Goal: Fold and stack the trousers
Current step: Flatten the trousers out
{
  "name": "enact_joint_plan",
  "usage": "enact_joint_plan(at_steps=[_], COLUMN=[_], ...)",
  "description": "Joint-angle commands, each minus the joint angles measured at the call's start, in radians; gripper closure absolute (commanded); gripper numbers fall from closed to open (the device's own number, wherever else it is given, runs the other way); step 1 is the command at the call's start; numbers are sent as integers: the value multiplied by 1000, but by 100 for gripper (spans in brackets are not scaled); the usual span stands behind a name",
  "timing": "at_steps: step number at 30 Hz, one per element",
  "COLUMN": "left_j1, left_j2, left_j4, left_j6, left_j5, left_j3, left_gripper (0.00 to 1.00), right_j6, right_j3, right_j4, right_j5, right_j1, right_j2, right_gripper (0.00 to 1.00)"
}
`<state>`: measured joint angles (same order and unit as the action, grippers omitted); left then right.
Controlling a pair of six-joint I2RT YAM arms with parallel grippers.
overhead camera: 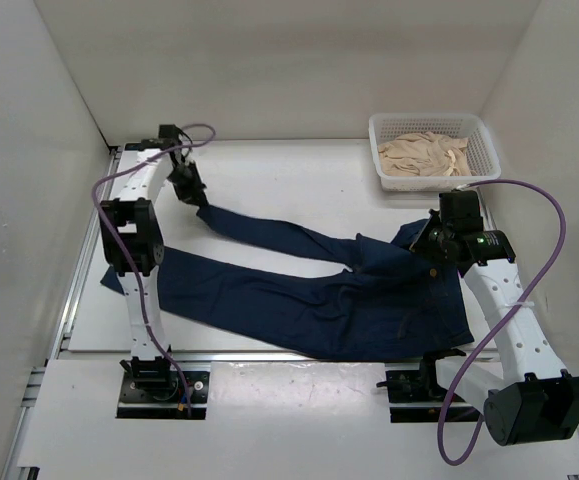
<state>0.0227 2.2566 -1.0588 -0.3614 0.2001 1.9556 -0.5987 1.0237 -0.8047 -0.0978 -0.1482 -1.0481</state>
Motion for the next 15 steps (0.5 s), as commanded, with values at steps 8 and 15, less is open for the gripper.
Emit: enact_joint_plan(at_steps=[8,15], left_j1=[-179,-308], left_j2=[-215,-203], left_j4=[190,259], left_j6=[-24,-68], left_j5=[255,360], left_j3=[357,358], left_gripper=[90,90], right_j6=[-32,-72], right_j3=[-11,-68], right_j4=[27,27], right_j5=[-59,-137], right_j1=[-4,-4], right_j2=[39,49], right_gripper=[100,100])
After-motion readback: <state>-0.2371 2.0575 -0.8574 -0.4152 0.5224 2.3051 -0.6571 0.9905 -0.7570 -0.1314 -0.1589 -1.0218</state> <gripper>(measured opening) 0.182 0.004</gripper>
